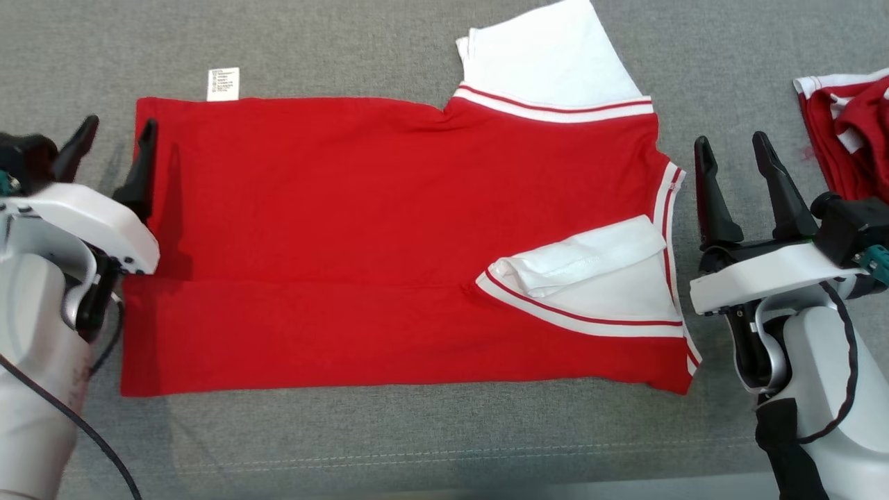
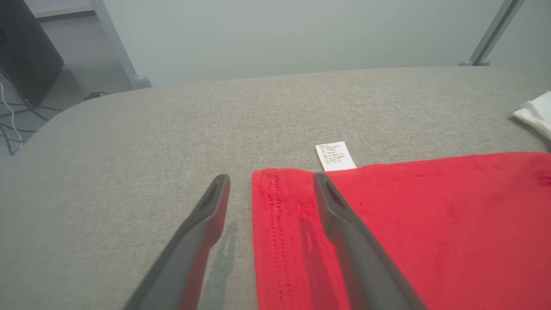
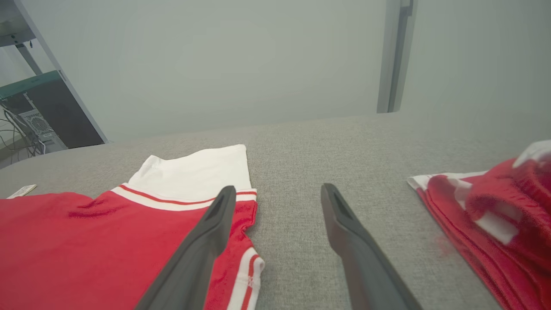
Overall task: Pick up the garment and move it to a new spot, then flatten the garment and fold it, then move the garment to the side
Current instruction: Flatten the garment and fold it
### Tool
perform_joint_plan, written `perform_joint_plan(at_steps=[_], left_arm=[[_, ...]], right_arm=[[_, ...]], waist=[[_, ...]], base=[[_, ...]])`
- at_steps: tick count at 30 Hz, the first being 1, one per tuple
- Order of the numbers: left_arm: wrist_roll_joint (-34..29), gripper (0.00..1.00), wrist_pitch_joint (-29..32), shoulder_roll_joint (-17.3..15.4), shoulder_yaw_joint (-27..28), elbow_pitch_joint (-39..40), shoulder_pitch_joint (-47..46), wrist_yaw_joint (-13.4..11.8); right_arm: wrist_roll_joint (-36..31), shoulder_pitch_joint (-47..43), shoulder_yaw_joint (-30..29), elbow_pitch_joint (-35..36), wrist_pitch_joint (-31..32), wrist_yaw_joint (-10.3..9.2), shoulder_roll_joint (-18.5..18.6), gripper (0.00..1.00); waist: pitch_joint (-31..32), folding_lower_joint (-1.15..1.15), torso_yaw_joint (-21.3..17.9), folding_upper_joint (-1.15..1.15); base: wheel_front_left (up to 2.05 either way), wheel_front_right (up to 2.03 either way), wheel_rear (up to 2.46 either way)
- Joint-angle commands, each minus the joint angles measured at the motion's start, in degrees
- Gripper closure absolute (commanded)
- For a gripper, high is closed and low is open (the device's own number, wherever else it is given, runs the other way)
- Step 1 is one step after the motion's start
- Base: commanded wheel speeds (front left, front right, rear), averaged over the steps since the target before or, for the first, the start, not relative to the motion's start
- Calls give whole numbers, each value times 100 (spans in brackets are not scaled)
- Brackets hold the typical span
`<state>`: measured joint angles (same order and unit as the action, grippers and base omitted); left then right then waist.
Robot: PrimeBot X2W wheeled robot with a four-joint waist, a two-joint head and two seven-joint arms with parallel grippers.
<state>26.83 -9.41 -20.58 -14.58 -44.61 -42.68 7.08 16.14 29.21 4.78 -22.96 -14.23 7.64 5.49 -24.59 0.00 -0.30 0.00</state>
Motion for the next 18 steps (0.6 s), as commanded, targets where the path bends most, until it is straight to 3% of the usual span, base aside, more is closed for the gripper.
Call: perform_joint_plan(at_steps=[1, 18], left_arm=[[168, 0, 95, -428, 26, 125, -300, 35], [2495, 0, 1404, -2240, -1251, 1040, -795, 40]], right_arm=[[32, 110, 173, 173, -76, -15, -70, 0], [426, 257, 560, 261, -76, -15, -239, 0]], waist=[[-232, 0, -151, 0], [-799, 0, -585, 0]], base=[[0, 0, 0], [0, 0, 0]])
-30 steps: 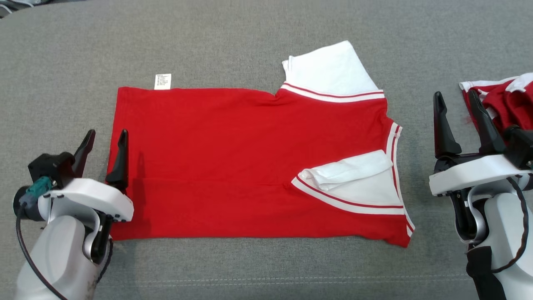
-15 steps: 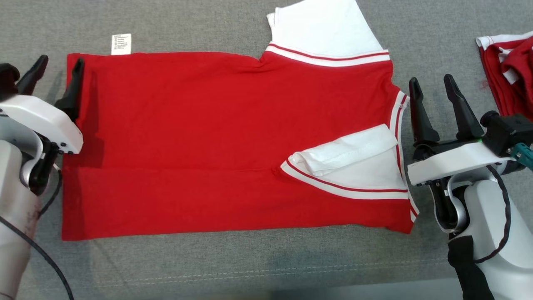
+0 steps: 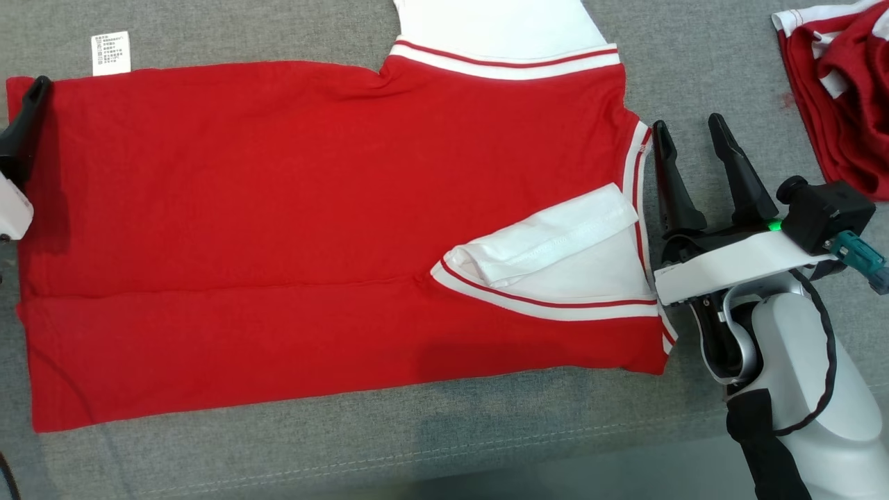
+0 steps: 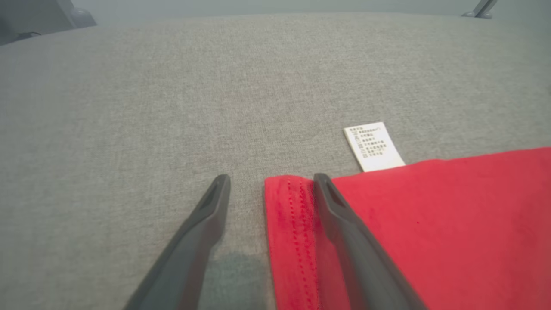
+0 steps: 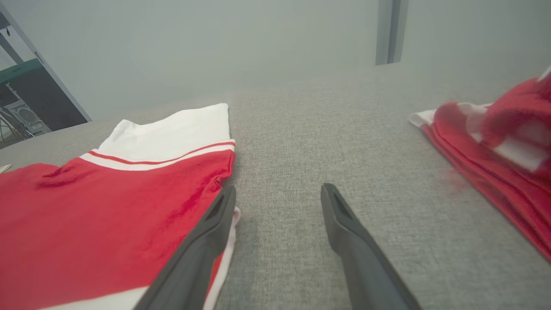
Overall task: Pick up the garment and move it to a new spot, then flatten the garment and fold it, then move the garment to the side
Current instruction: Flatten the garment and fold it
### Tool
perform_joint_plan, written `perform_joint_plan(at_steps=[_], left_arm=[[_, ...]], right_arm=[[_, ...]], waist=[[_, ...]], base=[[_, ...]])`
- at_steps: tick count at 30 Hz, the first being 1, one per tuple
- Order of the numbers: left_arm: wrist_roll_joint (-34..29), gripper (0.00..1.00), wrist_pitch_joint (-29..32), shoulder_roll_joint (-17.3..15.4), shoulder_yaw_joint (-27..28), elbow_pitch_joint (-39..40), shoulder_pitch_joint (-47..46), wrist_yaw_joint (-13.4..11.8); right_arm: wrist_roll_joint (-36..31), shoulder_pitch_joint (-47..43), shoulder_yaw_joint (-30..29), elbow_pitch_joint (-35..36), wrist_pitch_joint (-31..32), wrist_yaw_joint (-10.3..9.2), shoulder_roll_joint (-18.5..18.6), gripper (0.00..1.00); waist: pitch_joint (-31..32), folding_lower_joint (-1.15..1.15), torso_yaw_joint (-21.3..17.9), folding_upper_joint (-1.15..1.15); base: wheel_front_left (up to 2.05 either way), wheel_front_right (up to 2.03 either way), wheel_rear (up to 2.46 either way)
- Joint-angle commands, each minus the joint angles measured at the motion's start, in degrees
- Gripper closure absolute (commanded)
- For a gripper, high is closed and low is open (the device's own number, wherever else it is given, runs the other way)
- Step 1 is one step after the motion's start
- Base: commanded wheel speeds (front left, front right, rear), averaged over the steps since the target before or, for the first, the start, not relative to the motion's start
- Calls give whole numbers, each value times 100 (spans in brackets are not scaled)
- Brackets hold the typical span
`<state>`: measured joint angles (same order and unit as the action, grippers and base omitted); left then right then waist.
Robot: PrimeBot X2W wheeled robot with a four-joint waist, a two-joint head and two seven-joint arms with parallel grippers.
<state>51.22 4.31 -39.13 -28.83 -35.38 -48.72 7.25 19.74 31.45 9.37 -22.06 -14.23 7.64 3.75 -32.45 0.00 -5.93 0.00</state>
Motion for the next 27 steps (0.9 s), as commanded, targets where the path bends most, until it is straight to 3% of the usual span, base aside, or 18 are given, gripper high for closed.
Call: perform_joint_plan(at_steps=[1, 13, 14, 15, 16, 17, 19, 21, 27], left_arm=[[158, 0, 80, -457, 114, 148, -178, 23], [1067, 0, 155, -814, -237, 256, -21, 24], [1127, 5, 167, -833, -274, 276, -3, 24], [1190, 19, 151, -850, -295, 302, 7, 24], [1254, 44, 130, -862, -305, 315, 13, 24], [1254, 44, 130, -862, -305, 315, 13, 24], [1332, 66, 82, -891, -350, 350, 14, 24], [1406, 97, 62, -906, -412, 383, 30, 24], [1507, 100, -219, -972, -522, 490, -7, 24]], right_arm=[[73, 37, 111, 180, -76, -15, -68, 0], [83, 24, 120, 233, -76, -15, -83, 0], [84, 23, 118, 235, -76, -15, -83, 0], [84, 23, 117, 237, -76, -15, -84, 0], [81, 24, 115, 237, -76, -15, -84, 0], [81, 24, 115, 237, -76, -15, -84, 0], [77, 29, 107, 242, -76, -15, -85, 0], [73, 36, 103, 245, -76, -15, -85, 0], [106, 97, 126, 240, -76, -15, -86, 0]], waist=[[-15, 0, -37, 0], [-28, 0, -132, 0], [-30, 0, -134, 0], [-34, 0, -134, 0], [-40, 0, -132, 0], [-40, 0, -132, 0], [-53, 0, -127, 0], [-65, 0, -121, 0], [-109, 0, -97, 0]], base=[[0, 0, 0], [0, 0, 0], [0, 0, 0], [0, 0, 0], [0, 0, 0], [0, 0, 0], [0, 0, 0], [0, 0, 0], [0, 0, 0]])
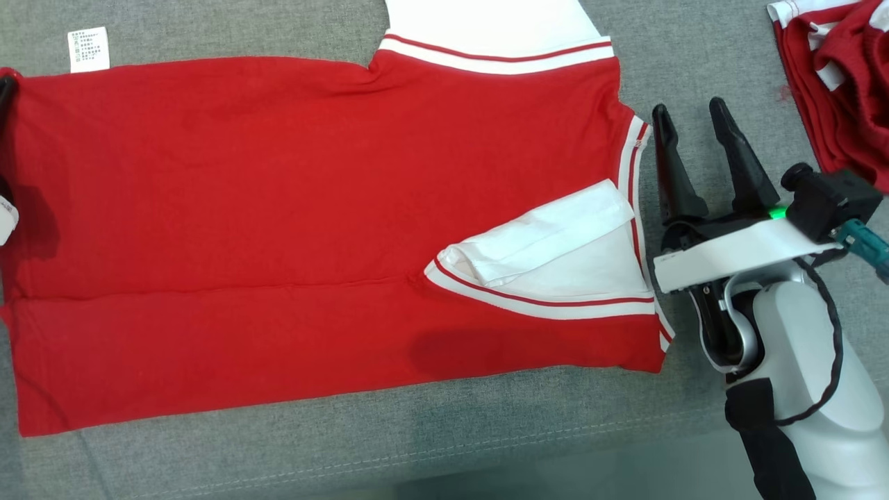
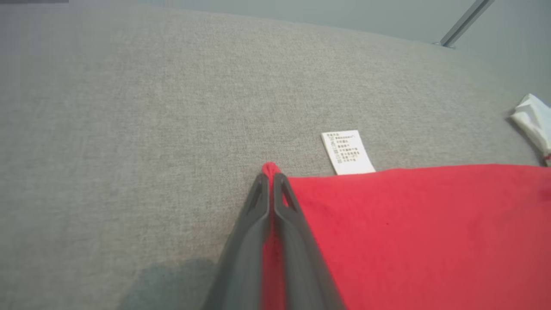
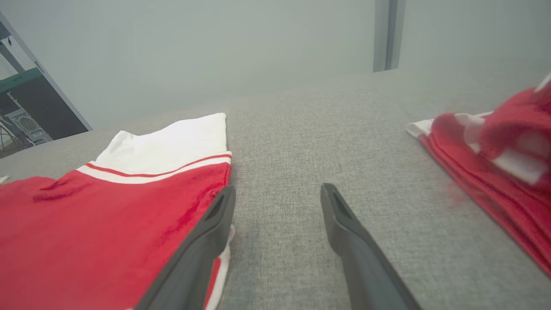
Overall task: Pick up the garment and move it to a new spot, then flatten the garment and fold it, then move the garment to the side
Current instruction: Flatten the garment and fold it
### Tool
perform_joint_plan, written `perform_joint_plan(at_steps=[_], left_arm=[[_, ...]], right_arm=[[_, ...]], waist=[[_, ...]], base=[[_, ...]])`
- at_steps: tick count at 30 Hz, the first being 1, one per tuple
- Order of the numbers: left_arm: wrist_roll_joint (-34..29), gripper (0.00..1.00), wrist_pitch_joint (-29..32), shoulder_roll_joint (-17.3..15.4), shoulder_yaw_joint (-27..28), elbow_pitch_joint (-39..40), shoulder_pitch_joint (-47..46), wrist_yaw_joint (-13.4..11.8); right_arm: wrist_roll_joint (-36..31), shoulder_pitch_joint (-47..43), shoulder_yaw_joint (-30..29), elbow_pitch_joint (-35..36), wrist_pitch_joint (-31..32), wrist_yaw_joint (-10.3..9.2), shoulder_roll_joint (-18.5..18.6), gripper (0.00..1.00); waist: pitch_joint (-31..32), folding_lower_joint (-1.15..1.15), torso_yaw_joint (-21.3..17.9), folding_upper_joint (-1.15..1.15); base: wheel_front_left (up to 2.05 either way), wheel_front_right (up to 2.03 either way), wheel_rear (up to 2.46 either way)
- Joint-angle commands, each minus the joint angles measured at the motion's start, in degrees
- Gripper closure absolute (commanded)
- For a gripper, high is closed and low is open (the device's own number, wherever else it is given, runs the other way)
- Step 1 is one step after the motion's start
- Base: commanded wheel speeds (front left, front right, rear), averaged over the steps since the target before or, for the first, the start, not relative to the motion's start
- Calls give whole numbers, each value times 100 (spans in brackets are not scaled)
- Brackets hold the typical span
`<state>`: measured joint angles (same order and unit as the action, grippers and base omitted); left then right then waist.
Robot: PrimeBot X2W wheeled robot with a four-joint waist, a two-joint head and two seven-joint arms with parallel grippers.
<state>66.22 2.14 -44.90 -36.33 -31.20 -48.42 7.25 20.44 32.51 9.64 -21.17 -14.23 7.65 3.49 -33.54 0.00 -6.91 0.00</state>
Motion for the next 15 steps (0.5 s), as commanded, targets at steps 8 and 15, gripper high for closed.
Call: perform_joint_plan(at_steps=[8, 15], left_arm=[[-115, 100, -883, -259, 72, 244, -112, 24], [-330, 100, -1455, 258, -228, 169, -398, 24]], right_arm=[[127, 741, 285, -56, -70, -16, 237, 0], [521, 2252, 763, -946, 736, -16, 722, 0]], waist=[[-50, 0, 261, 0], [-181, 0, 798, 0]], base=[[0, 0, 0], [0, 0, 0]])
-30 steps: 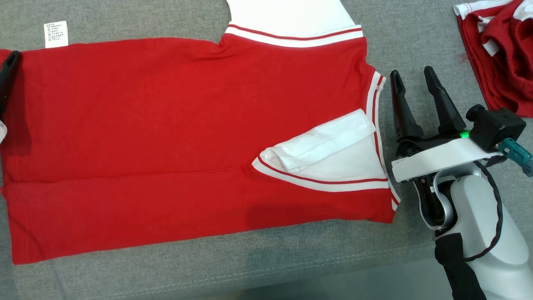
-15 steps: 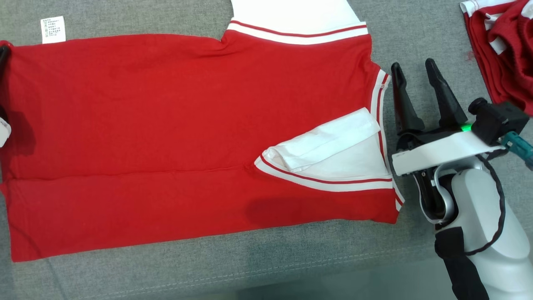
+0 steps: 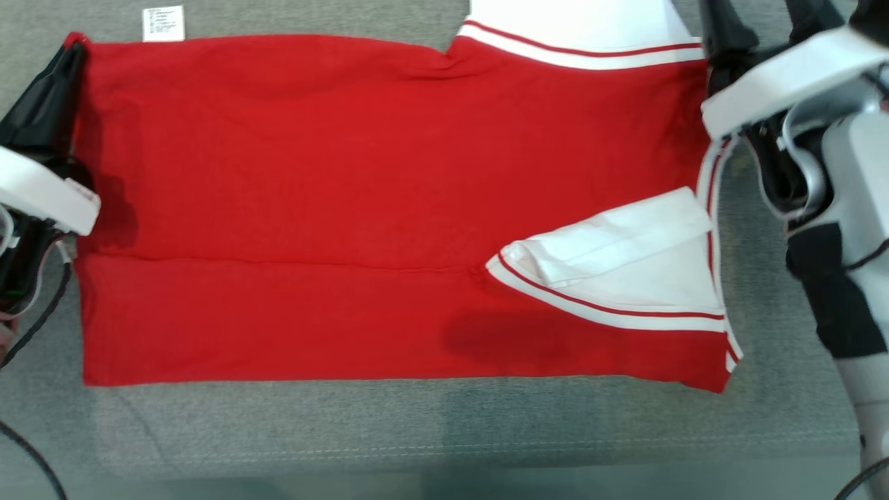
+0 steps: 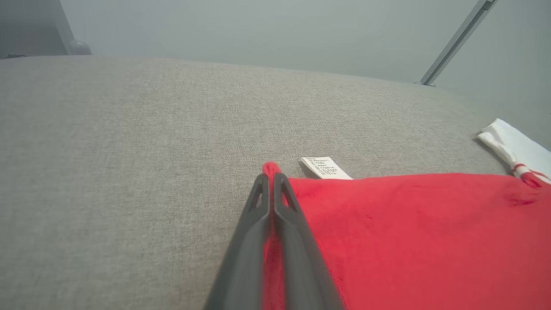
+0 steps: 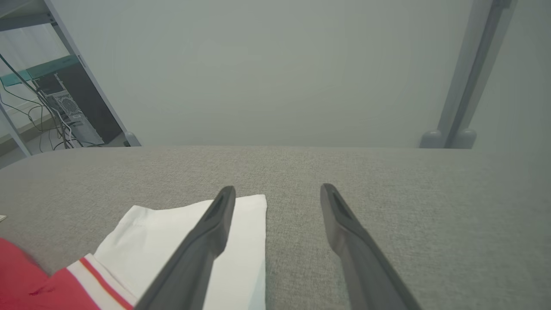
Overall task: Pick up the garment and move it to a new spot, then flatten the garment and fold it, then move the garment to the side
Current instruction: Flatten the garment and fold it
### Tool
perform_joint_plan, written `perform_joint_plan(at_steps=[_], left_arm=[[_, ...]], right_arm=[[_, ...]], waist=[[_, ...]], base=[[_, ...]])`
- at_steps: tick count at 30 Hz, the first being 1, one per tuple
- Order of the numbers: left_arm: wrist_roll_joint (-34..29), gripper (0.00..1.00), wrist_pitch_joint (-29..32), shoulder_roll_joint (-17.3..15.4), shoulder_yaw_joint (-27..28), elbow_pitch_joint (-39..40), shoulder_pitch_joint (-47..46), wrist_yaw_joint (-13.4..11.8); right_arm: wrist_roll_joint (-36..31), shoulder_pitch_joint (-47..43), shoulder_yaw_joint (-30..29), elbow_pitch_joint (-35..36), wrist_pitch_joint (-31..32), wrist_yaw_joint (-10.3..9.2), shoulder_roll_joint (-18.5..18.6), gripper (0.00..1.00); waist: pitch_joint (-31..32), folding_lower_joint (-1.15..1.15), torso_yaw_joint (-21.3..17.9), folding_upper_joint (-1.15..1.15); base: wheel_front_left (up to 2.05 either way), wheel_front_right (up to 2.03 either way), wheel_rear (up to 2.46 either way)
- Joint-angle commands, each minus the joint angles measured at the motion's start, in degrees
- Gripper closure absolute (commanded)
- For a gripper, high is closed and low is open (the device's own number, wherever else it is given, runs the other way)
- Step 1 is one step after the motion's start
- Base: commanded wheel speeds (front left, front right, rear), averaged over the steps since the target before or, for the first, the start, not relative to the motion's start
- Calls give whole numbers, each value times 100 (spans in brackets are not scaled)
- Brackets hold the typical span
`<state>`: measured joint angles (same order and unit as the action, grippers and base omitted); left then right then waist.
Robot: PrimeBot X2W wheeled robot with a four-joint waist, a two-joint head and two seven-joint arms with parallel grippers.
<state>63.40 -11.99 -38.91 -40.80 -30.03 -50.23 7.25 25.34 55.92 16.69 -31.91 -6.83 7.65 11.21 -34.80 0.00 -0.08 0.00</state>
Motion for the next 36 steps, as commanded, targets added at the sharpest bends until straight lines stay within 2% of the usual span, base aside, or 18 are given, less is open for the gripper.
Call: perform_joint_plan(at_steps=[1, 10, 19, 20, 21, 22, 23, 24, 31, 36], left_arm=[[-60, 100, -74, -262, 166, 48, -264, 24], [-93, 100, -233, 312, -341, -98, -751, 24], [18, 100, -290, 511, -644, -218, -986, 24], [34, 100, -293, 521, -670, -224, -1002, 24], [49, 100, -295, 528, -690, -229, -1019, 24], [58, 100, -297, 532, -690, -228, -1038, 24], [61, 100, -297, 535, -678, -222, -1053, 24], [60, 100, -298, 538, -662, -214, -1061, 24], [27, 100, -299, 514, -543, -188, -1000, 24], [11, 100, -300, 478, -421, -174, -940, 24]], right_arm=[[104, 70, 75, 8, 83, -16, -12, 0], [388, 1057, 432, -1060, 1053, -16, 242, 0], [381, 1466, 752, -1637, 1334, -16, 268, 0], [391, 1490, 803, -1686, 1373, -16, 270, 7], [425, 1507, 837, -1735, 1423, -16, 263, 40], [452, 1520, 897, -1758, 1469, -16, 256, 58], [497, 1526, 953, -1767, 1515, -16, 250, 85], [551, 1531, 993, -1768, 1544, -16, 253, 100], [838, 1580, 1130, -1606, 1290, -16, 378, 100], [1017, 1640, 1041, -1424, 712, -16, 398, 100]], waist=[[-81, 0, 189, 0], [-339, 0, 677, 0], [-462, 0, 850, 0], [-473, 0, 863, 0], [-485, 0, 872, 0], [-497, 0, 875, 0], [-508, 0, 874, 0], [-515, 0, 869, 0], [-459, 0, 747, 0], [-385, 0, 671, 0]], base=[[0, 0, 0], [0, 0, 0], [0, 0, 0], [0, 0, 0], [0, 0, 0], [0, 0, 0], [0, 0, 0], [0, 0, 0], [0, 0, 0], [0, 0, 0]])
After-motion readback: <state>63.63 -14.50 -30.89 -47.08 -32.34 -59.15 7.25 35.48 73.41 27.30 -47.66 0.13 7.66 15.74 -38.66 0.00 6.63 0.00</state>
